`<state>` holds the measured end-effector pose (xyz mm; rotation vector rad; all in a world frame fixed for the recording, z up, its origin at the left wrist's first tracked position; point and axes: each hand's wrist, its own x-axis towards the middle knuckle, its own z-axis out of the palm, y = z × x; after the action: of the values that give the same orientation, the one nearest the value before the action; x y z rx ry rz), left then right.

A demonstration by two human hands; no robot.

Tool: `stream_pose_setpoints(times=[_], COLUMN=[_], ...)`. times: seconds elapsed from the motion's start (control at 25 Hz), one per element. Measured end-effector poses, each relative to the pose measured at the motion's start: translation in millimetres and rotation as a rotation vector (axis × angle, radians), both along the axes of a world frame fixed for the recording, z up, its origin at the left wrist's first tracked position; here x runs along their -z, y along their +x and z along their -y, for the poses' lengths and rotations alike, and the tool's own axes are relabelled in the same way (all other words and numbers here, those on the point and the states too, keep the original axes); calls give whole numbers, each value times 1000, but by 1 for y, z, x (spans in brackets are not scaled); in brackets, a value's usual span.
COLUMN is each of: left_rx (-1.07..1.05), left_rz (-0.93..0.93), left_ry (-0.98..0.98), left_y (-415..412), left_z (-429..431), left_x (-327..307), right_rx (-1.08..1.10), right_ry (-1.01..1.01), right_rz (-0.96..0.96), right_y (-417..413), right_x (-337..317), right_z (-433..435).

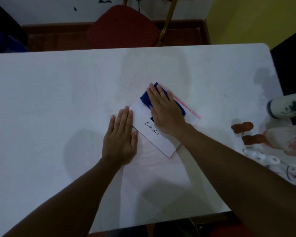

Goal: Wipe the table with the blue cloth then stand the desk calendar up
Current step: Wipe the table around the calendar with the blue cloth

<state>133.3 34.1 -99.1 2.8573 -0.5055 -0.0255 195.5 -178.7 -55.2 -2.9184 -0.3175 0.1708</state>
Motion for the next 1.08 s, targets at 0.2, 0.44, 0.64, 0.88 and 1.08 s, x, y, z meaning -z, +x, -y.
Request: stream_pose_setpoints(times=[0.2,0.44,0.64,0.88,1.08], left_rx=[4,6,8,19,30], left_rz=[-22,-31,-35,-69,-211], left_ry=[23,11,1,-2,80], left_y=[-1,1,1,1,5], left_z=[-1,-1,0,-1,-2], left_x=[1,0,1,-2,-15], right_rx=[-109,-159,63,-244,-318], right_ry=[49,117,52,75,124], right_rz=[9,-79,-74,-53,-135], right_y=[-54,-80,-15,-43,-98], right_x=[8,3,4,1,-9], right_z=[-1,41,-4,-1,10])
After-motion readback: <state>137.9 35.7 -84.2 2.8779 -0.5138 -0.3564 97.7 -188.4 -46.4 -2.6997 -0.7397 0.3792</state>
